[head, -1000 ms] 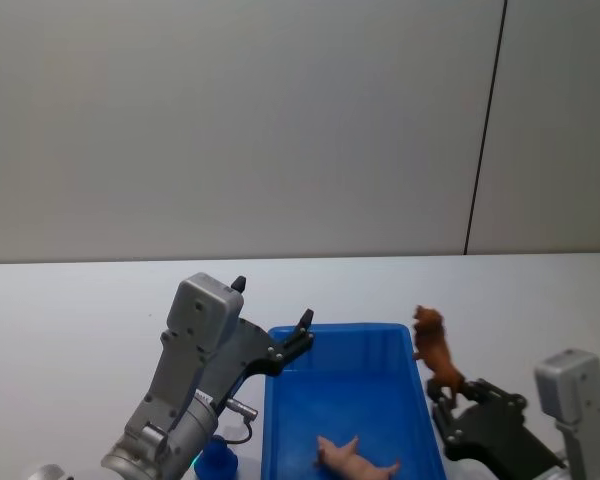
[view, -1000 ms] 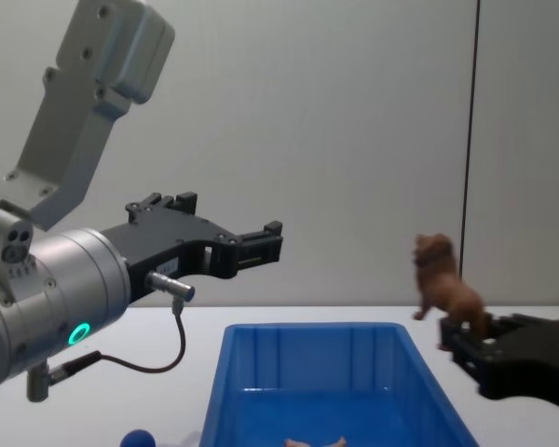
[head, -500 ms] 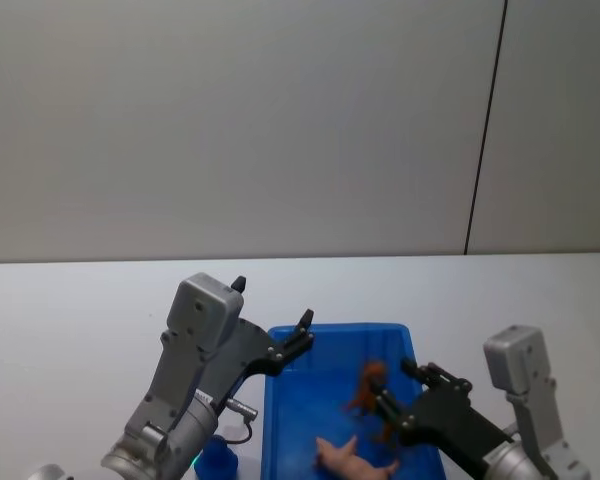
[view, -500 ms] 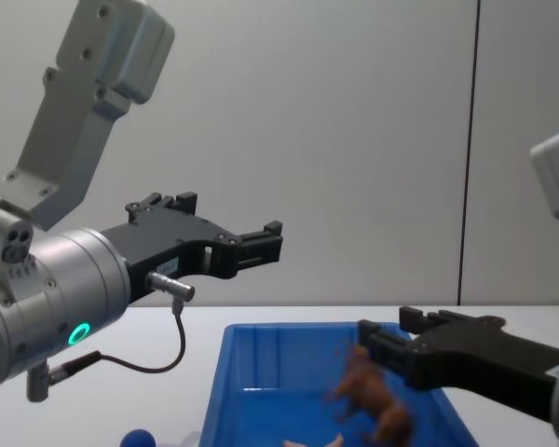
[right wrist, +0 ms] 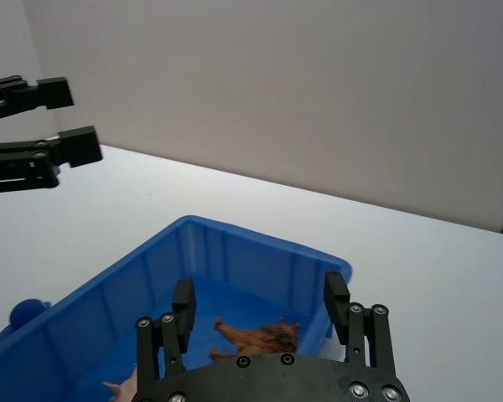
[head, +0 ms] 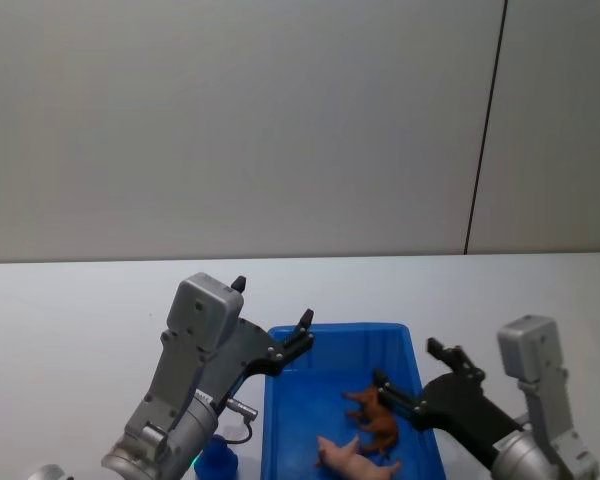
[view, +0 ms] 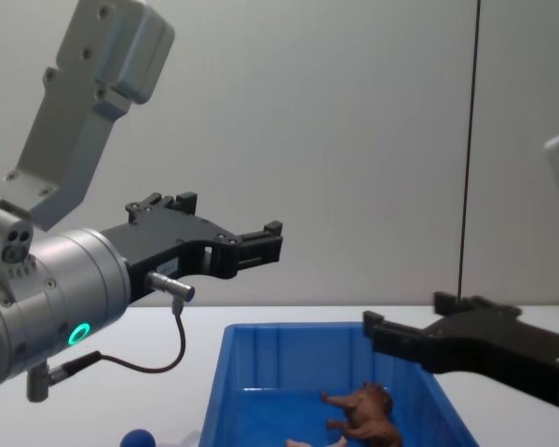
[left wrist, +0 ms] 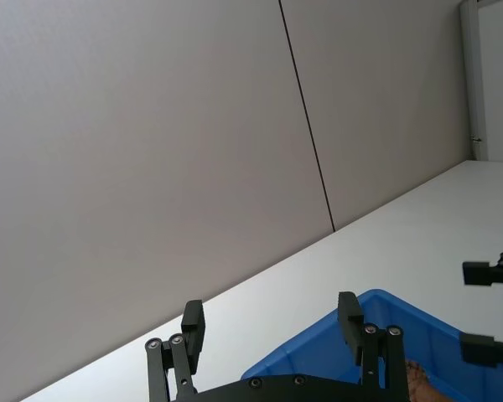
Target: Pick up the two dolls from the table and place them into the box.
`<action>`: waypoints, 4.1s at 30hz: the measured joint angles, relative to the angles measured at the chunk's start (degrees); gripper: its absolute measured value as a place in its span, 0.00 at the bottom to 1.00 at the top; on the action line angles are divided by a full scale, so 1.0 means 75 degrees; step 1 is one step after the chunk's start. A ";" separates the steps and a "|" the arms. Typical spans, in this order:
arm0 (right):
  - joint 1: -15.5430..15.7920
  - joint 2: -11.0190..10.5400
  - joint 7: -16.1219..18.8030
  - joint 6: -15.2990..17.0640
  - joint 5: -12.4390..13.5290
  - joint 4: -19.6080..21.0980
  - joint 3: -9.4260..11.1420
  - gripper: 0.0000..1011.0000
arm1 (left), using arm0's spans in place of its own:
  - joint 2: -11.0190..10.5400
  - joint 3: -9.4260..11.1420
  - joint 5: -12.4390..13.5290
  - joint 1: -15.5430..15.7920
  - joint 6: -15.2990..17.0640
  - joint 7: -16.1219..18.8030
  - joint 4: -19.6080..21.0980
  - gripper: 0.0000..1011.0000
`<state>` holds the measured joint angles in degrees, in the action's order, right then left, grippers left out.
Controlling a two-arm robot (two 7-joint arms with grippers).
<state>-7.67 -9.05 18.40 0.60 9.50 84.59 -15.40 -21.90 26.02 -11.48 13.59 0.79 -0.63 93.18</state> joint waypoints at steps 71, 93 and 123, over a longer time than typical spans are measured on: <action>0.1515 -0.0805 -0.1981 -0.0517 0.0546 0.1510 0.0500 0.99 | -0.0941 -0.0544 -0.1295 -0.0949 0.1657 0.0235 0.0454 0.99; 0.1521 -0.0806 -0.1987 -0.0516 0.0545 0.1516 0.0500 0.99 | -0.1011 -0.0641 -0.1622 -0.0950 0.1737 -0.0806 -0.0275 0.99; 0.1521 -0.0806 -0.1986 -0.0516 0.0545 0.1515 0.0499 0.99 | -0.0995 -0.0688 -0.1700 -0.0938 0.1638 -0.1443 -0.0663 0.28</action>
<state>3.74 -15.10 3.50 -3.27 13.58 95.95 -11.65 -29.36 20.86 -24.23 6.55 13.08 -11.45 88.21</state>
